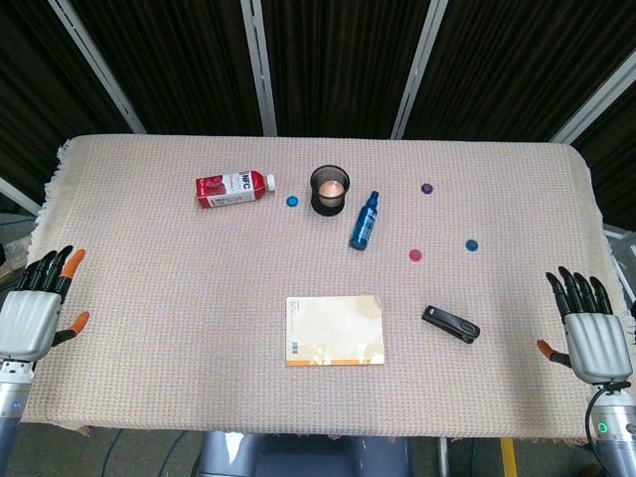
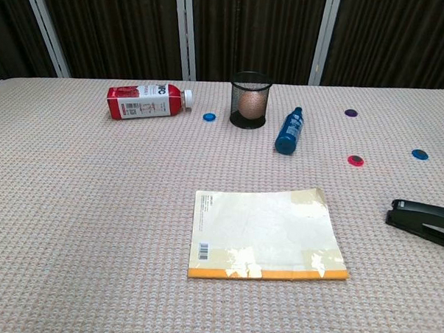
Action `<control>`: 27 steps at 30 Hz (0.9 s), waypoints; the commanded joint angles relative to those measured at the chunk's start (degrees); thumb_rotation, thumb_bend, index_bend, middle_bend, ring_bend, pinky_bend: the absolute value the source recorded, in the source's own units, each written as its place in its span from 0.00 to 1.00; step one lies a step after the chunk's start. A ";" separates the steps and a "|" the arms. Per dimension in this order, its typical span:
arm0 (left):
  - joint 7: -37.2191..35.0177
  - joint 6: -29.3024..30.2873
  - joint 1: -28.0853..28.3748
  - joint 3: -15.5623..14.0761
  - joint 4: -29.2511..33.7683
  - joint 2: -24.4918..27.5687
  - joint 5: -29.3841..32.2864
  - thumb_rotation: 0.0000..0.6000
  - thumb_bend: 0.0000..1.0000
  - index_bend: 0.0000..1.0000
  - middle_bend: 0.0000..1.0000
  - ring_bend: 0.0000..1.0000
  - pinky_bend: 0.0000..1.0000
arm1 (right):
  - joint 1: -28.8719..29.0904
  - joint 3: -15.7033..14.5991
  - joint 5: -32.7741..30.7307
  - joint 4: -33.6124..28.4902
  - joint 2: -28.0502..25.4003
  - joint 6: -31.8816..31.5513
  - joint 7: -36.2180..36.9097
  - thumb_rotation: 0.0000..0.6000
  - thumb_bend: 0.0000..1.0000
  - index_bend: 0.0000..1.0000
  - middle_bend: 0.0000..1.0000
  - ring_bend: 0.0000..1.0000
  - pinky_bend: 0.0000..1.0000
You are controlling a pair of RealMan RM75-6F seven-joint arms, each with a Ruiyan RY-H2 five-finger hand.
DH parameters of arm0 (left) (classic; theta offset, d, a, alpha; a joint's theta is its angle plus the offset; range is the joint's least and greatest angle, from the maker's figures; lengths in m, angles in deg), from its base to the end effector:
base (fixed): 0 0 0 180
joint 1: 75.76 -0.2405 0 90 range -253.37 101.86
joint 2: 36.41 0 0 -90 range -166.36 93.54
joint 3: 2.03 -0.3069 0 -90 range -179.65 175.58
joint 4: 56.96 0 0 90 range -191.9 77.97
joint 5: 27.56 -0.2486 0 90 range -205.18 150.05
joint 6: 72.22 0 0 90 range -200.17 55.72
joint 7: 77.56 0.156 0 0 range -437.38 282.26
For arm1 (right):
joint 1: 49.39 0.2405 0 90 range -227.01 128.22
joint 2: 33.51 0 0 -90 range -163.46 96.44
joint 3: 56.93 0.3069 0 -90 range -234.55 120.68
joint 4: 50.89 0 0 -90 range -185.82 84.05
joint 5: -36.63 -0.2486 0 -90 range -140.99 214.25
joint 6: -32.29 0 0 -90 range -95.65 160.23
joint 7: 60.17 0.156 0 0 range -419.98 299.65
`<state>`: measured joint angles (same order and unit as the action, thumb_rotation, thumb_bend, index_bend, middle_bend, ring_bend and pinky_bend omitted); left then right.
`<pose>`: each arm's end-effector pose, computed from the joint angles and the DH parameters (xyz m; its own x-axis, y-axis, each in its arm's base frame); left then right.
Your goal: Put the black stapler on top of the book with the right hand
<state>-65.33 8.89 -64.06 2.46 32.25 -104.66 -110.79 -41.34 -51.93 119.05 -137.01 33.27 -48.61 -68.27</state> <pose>-0.3580 0.2517 0.1212 0.5606 -0.0149 0.8280 0.8255 -0.0690 -0.5602 -0.3902 -0.2327 0.1407 0.5628 -0.0101 0.8266 -0.8265 0.0104 0.5628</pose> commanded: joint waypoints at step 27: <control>-4.89 -0.23 0.62 0.54 -0.63 1.48 -0.57 1.00 0.28 0.01 0.00 0.03 0.13 | 5.98 0.81 -11.78 -5.91 9.80 11.53 -17.66 1.00 0.09 0.09 0.00 0.00 0.00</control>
<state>-69.98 8.61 -63.44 3.02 31.72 -103.33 -111.21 -36.22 -51.37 108.42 -142.56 41.84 -38.00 -84.51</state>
